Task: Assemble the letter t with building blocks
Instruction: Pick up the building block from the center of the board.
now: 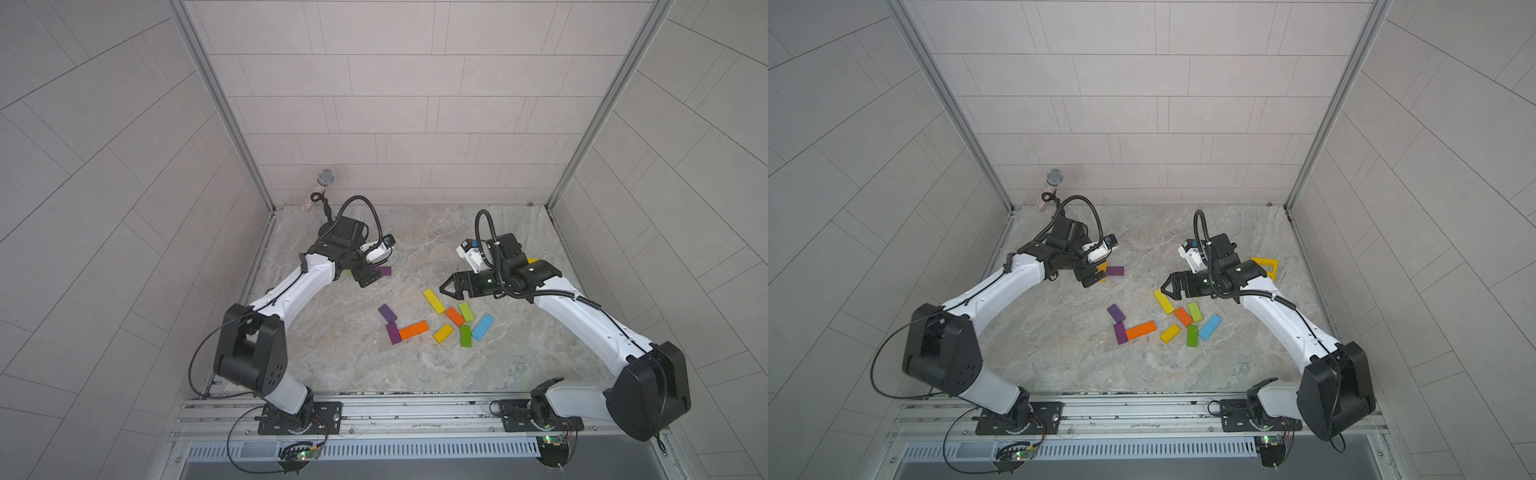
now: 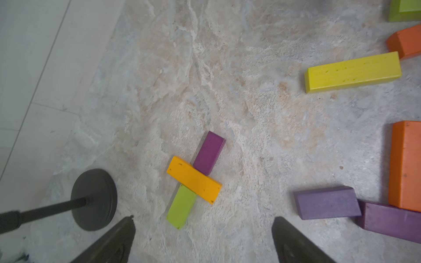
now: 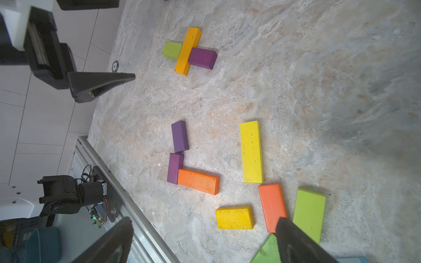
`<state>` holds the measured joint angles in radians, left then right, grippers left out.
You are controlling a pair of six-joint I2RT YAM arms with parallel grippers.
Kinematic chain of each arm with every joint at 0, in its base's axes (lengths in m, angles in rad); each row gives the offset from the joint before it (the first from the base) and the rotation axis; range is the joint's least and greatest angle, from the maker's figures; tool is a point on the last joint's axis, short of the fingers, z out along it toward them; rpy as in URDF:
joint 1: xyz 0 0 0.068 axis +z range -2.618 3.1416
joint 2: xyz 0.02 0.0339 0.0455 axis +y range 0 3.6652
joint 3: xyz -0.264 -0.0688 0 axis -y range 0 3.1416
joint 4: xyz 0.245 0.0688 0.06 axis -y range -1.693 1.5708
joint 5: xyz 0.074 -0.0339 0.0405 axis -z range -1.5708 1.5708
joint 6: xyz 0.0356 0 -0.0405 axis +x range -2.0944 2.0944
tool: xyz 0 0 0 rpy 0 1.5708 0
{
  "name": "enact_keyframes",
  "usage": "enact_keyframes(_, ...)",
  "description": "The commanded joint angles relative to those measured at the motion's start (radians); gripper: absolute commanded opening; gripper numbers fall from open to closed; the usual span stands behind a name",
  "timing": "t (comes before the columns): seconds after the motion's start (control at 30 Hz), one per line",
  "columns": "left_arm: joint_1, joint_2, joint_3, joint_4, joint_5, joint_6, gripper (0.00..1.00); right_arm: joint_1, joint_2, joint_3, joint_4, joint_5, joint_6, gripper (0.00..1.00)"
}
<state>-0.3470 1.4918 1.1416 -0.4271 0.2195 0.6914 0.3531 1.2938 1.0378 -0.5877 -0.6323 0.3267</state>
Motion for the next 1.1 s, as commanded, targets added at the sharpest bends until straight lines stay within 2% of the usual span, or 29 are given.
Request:
enact_keyframes(0.0, 0.006, -0.154, -0.160, 0.198, -0.094, -0.217, 1.00, -0.002, -0.018, -0.010, -0.003, -0.021, -0.002, 1.00)
enact_keyframes(0.1, 0.006, -0.285, -0.271, 0.262, -0.143, -0.345, 1.00, 0.000, -0.016, -0.009, -0.003, -0.023, 0.004, 1.00)
enact_keyframes(0.23, 0.006, -0.353, -0.290, 0.161, -0.187, -0.597, 1.00, 0.000, -0.018, 0.003, -0.007, -0.009, 0.012, 1.00)
enact_keyframes(0.33, 0.004, -0.337, -0.260, 0.065, -0.216, -0.827, 1.00, 0.001, -0.029, 0.006, -0.020, 0.038, 0.023, 1.00)
enact_keyframes(0.37, -0.003, -0.321, -0.249, 0.042, -0.225, -0.866, 1.00, 0.001, -0.029, 0.005, -0.026, 0.049, 0.025, 1.00)
enact_keyframes(0.57, -0.154, -0.230, -0.238, -0.026, -0.420, -1.153, 1.00, 0.000, -0.036, 0.013, -0.060, 0.068, 0.028, 1.00)
enact_keyframes(0.67, -0.168, -0.196, -0.270, -0.010, -0.389, -1.294, 0.93, 0.001, -0.055, -0.001, -0.059, 0.077, 0.029, 1.00)
enact_keyframes(0.77, -0.169, -0.178, -0.315, 0.049, -0.340, -1.350, 0.89, 0.001, -0.065, -0.020, -0.055, 0.071, 0.029, 1.00)
enact_keyframes(0.87, -0.167, -0.153, -0.317, 0.027, -0.328, -1.447, 0.85, 0.001, -0.052, -0.017, -0.065, 0.061, 0.020, 1.00)
enact_keyframes(1.0, -0.170, -0.102, -0.340, 0.074, -0.216, -1.636, 0.74, 0.001, -0.044, -0.017, -0.043, 0.055, 0.029, 1.00)
enact_keyframes(1.07, -0.177, -0.080, -0.319, 0.062, -0.166, -1.689, 0.71, 0.001, -0.044, -0.015, -0.034, 0.050, 0.036, 1.00)
